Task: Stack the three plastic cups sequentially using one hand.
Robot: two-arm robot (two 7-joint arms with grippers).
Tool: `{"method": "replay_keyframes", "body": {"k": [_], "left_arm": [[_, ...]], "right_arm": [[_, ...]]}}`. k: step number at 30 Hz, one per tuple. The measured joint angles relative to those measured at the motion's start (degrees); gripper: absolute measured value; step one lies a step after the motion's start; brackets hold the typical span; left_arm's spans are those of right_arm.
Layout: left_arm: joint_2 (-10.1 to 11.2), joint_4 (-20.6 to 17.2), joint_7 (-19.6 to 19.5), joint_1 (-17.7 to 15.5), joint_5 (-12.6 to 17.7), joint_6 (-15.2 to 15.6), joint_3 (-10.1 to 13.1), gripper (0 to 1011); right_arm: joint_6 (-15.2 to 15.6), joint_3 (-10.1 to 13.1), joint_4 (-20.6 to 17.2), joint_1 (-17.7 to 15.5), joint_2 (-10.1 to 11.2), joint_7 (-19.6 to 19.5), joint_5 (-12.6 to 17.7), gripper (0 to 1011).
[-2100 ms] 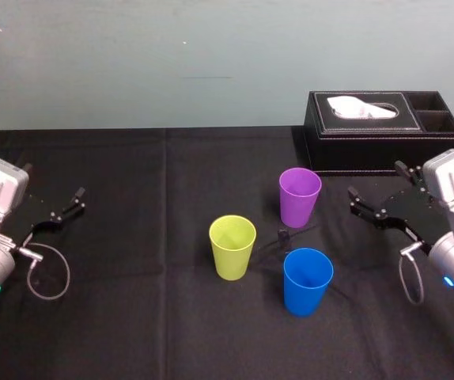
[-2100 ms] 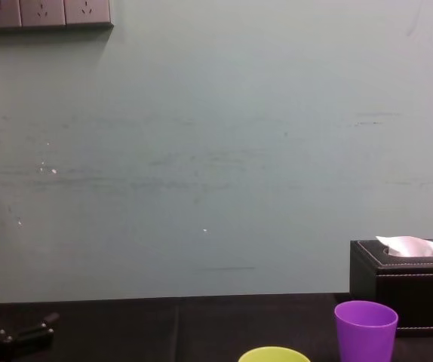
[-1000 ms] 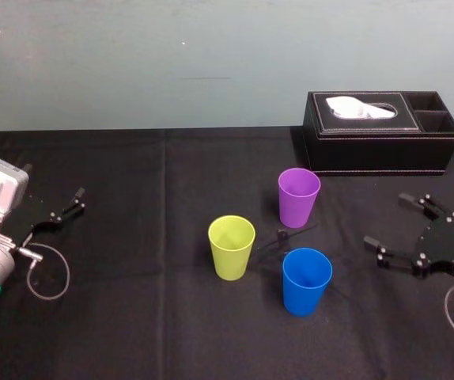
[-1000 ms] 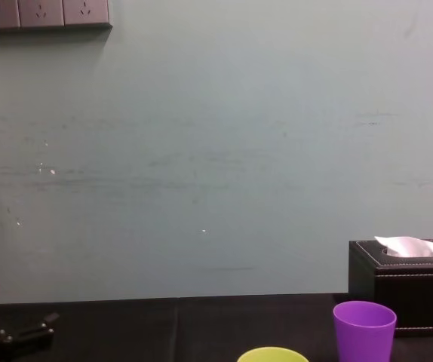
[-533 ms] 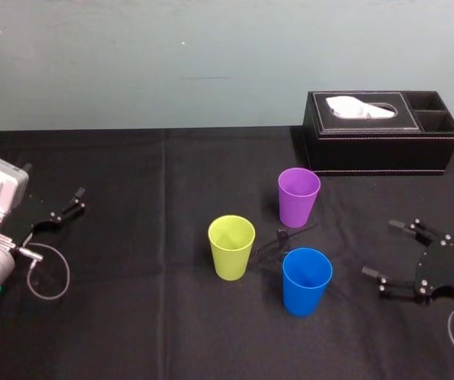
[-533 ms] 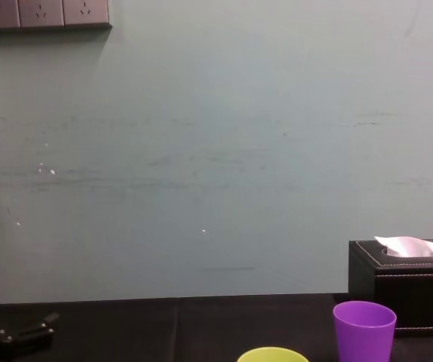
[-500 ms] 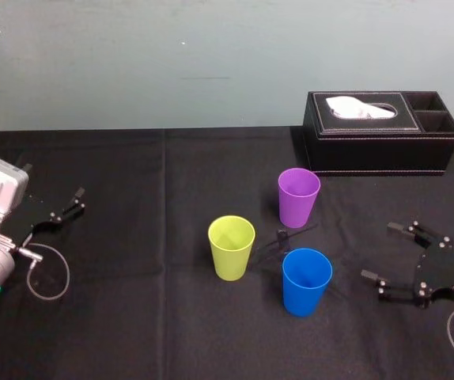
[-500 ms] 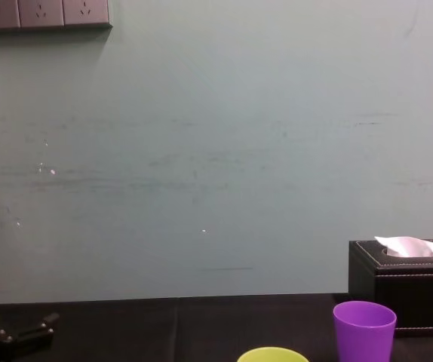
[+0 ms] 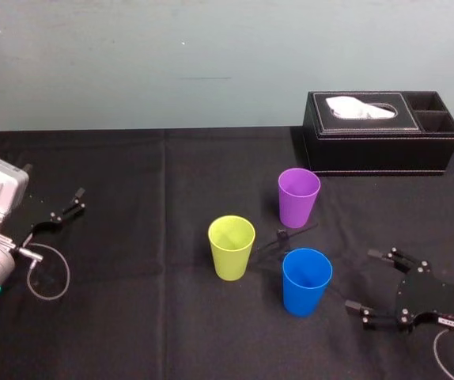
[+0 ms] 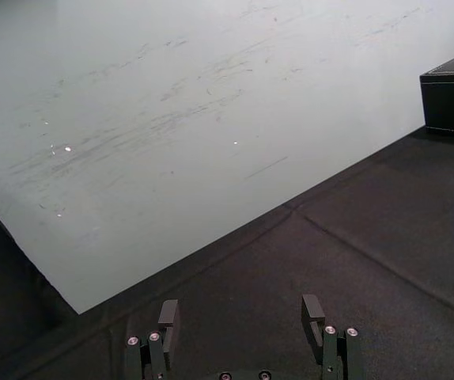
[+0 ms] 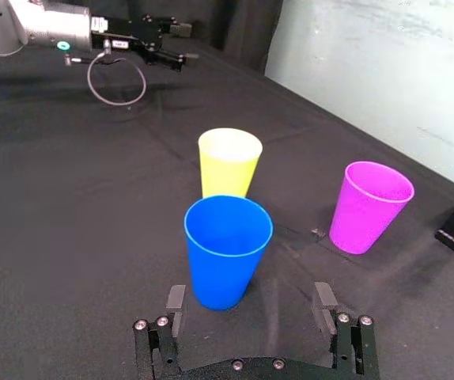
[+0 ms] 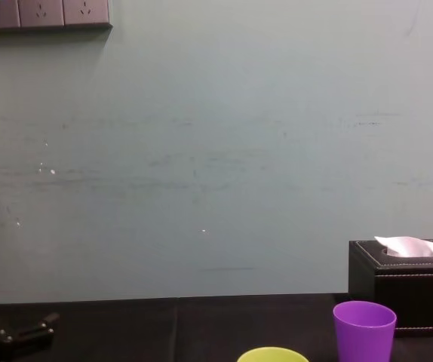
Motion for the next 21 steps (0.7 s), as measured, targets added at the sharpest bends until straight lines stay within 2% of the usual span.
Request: {"method": "replay_keyframes", "body": {"k": [9, 21], "left_arm": [[0.0, 0.0, 0.0, 0.0, 0.0, 0.0, 0.0, 1010], [0.0, 0.0, 0.0, 0.0, 0.0, 0.0, 0.0, 1010]], "right_arm": [[0.71, -0.98, 0.77, 0.77, -1.1, 0.56, -0.92, 1003], [1.86, -2.43, 2.43, 2.51, -2.87, 1.25, -0.37, 1003]]}}
